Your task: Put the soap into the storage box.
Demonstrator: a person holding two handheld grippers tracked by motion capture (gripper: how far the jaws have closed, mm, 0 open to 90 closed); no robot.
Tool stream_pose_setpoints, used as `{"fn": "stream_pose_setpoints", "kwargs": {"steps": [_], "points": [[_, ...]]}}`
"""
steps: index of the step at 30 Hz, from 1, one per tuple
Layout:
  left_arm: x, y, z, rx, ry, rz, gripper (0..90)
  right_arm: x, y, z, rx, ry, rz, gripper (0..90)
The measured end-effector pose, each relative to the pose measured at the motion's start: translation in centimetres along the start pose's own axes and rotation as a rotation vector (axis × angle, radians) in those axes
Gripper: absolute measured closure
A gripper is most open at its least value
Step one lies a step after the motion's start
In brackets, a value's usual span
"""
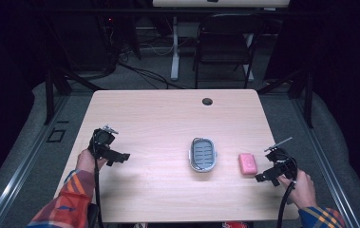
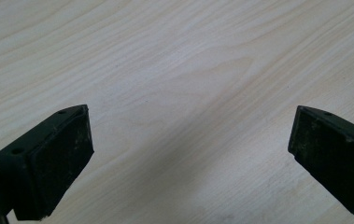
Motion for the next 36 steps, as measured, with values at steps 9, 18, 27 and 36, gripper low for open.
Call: {"fn": "stream_pose_setpoints", "kwargs": {"steps": [9,18,27,36], "points": [[-0.1,-0.2,0.5,0.016,0.006,0.012,0.0,-0.5,0.3,0.1,0.000,0.000,0.001,0.7],[-0.1,-0.2,0.4,0.012,0.004,0.012,0.0,-0.7,0.5,0.4,0.002,-0.004,-0.015,0.6],[0.0,-0.1,0.4,0.007,0.006,0.006,0.0,-1.4,1.1,0.9,0.039,-0.005,-0.035,0.0],[0.0,-0.1,0.3,0.011,0.006,0.003,0.0,-2.5,2.9,1.1,0.025,-0.022,0.001,0.0]]}}
Point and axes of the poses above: each handheld gripper's, and its own axes: z roughly backward along the jaws, y roughly out of its top, x roughly to its right, the point moved 6 cm from there along -z, roughly forward along the jaws, and after that the axes turned 1 degree about z, right-handed, at the moved point
